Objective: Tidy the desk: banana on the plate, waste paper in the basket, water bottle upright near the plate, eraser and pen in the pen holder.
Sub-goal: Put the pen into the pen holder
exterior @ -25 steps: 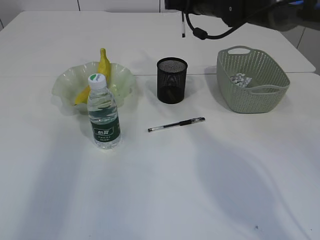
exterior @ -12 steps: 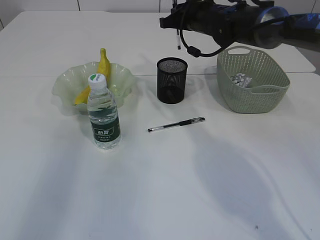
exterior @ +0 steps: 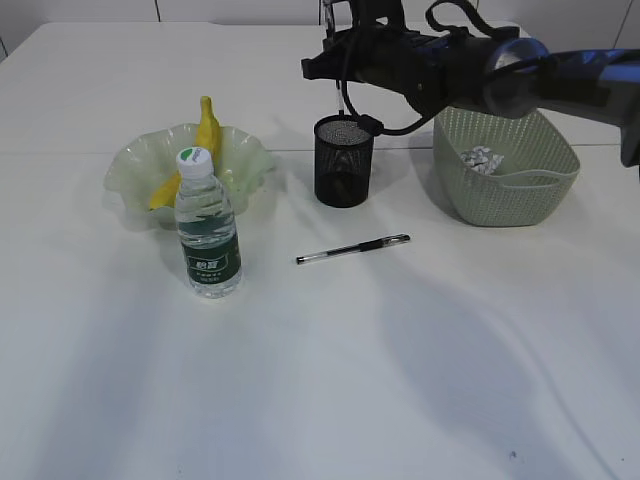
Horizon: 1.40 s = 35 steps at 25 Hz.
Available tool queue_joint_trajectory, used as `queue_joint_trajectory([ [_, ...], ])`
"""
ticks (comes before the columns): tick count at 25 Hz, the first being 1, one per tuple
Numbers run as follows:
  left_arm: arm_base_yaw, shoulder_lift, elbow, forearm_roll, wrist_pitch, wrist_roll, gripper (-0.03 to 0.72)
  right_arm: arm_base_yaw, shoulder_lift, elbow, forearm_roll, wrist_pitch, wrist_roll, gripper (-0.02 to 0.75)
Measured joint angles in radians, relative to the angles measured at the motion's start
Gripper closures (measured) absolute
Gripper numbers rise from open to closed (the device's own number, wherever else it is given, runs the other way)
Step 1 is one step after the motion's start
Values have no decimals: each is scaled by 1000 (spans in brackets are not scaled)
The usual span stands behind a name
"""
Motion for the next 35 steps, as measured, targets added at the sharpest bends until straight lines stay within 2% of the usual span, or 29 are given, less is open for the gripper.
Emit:
queue_joint_trajectory([
  [35,0,0,0,3,23,0,214,2,67,0,0,25,19,680],
])
